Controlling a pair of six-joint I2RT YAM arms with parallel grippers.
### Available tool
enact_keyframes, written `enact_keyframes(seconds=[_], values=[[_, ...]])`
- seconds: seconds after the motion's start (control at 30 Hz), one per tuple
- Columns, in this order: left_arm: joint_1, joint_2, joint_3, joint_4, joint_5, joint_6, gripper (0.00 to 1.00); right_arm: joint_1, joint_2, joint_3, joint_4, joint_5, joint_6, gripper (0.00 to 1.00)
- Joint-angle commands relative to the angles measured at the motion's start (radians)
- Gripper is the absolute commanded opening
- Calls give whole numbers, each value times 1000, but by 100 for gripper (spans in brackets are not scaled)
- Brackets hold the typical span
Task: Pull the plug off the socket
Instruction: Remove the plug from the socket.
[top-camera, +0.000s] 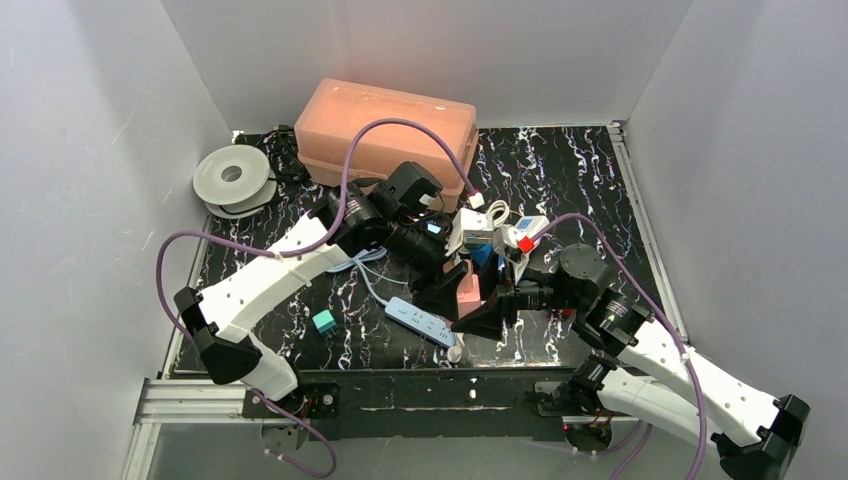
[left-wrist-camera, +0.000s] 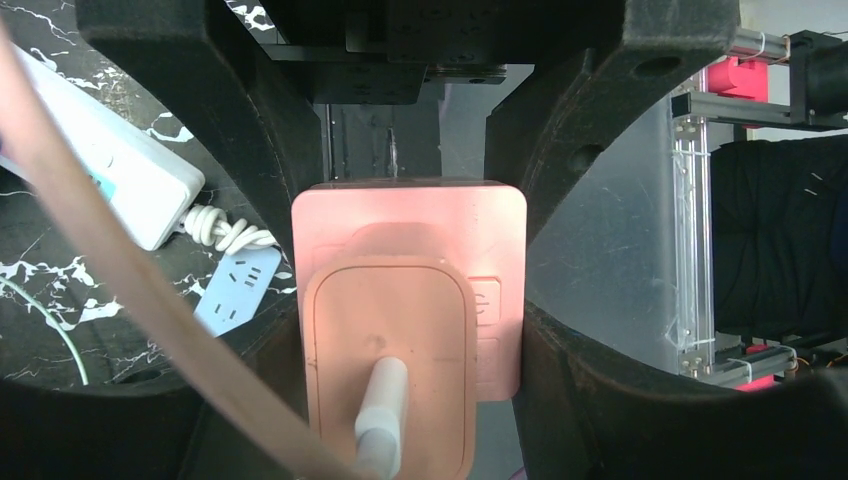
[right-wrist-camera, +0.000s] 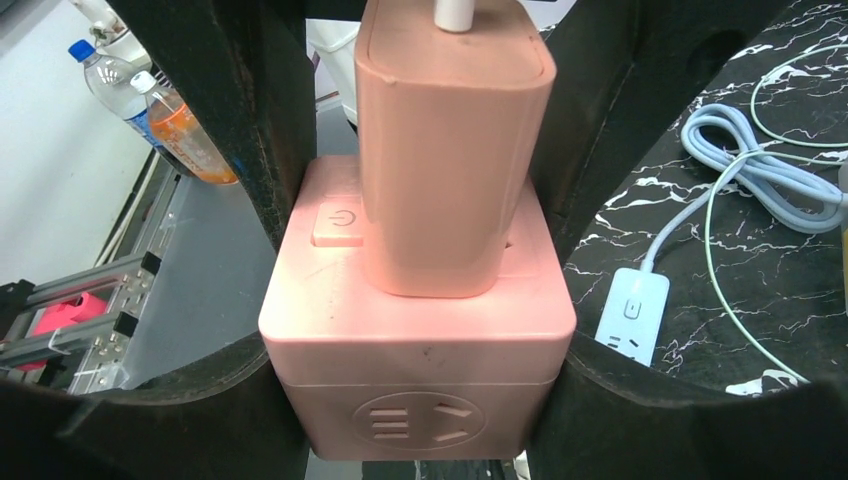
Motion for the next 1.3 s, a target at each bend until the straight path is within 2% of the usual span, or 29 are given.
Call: enact_keyframes(seconds=[0.0, 0.03, 0.07, 0.1, 0.13, 0.17, 0.2, 0.43, 0.5, 0.6, 0.67, 0.7, 0.73, 0.77, 0.93, 1.17, 1.2, 1.27], values=[[-9, -11, 40, 69, 134, -25, 0, 30, 1, 40, 78, 5, -21, 32], [-9, -12, 36, 69, 134, -22, 3, 32, -3, 42, 78, 7, -21, 23], [-9, -16, 30, 68, 134, -17, 20, 33, -7, 41, 79, 9, -18, 5], [-9, -18, 27, 66, 131, -12, 46, 33, -20, 38, 81, 17, -17, 1], [-9, -21, 20, 66, 124, -9, 65, 34, -30, 32, 81, 23, -15, 1], [-9, -26, 17, 67, 120, -6, 91, 34, -42, 24, 81, 29, -14, 1], [-9, -31, 14, 63, 115, 2, 97, 35, -55, 14, 80, 38, -12, 1], [7, -67, 36, -17, 115, 31, 98, 36, -145, -32, -9, 90, -21, 1], [34, -81, 29, 43, 115, -57, 98, 36, -140, -25, -39, 95, -31, 1], [93, -74, 44, 190, 137, -278, 98, 36, -124, -20, -40, 113, -40, 1], [93, -77, -4, 259, 129, -331, 98, 38, -113, -11, -29, 120, -40, 1], [94, -65, -20, 272, 104, -341, 90, 37, -103, -3, -26, 128, -40, 1], [94, -55, -17, 271, 108, -331, 84, 37, -99, 0, -24, 132, -39, 1], [90, -49, -16, 264, 134, -313, 83, 37, -93, -1, -10, 135, -37, 1], [69, -58, -32, 192, 139, -171, 83, 37, -81, 3, 14, 137, -37, 1], [52, -59, -51, 154, 147, -102, 73, 37, -83, -2, 42, 141, -29, 1], [52, -57, -54, 154, 144, -98, 71, 37, -80, -1, 46, 139, -26, 1], [51, -52, -50, 156, 135, -92, 60, 37, -75, -2, 53, 133, -21, 1]])
